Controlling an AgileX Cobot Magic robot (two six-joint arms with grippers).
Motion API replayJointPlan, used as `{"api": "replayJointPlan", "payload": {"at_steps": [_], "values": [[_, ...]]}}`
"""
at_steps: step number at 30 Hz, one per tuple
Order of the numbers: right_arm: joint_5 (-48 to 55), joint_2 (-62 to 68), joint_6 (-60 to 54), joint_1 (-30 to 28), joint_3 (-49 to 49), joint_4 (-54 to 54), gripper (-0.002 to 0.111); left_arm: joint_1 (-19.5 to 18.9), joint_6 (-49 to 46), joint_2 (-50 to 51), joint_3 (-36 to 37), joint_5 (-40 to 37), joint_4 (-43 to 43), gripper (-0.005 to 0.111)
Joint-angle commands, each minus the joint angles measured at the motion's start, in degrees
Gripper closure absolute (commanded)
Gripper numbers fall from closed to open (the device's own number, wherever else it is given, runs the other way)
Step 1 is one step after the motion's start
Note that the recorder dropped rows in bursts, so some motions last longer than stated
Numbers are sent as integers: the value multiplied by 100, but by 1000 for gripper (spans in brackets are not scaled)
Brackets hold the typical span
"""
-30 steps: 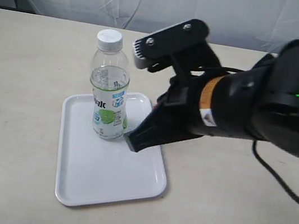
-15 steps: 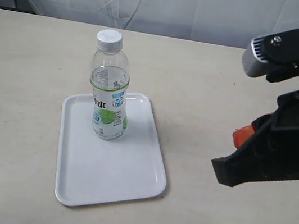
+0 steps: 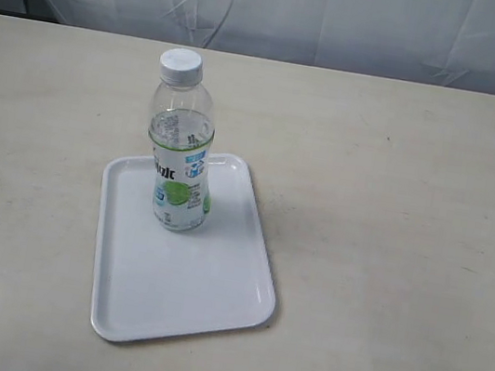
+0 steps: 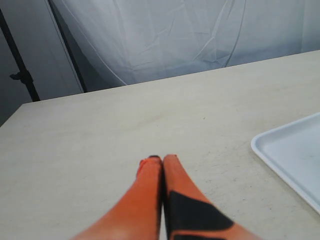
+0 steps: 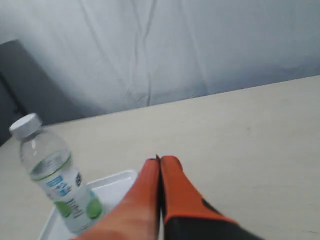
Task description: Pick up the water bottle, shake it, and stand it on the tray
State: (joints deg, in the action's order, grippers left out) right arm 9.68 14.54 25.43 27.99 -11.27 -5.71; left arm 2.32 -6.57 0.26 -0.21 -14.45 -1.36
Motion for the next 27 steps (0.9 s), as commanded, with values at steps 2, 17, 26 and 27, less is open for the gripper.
{"api": "replayJointPlan", "payload": {"at_steps": [2,17,26,27], "values": [[-123,-1322,3,-1468,582,799,108,2,3,-26,21,77,11,106],[365,-1454,3,-2759,887,1124,108,2,-7,-26,21,77,11,106],[365,-1454,3,-2759,887,1124,108,2,6,-26,21,77,11,106],[354,-1454,3,-2759,887,1124,108,2,6,-26,21,77,11,106]]}}
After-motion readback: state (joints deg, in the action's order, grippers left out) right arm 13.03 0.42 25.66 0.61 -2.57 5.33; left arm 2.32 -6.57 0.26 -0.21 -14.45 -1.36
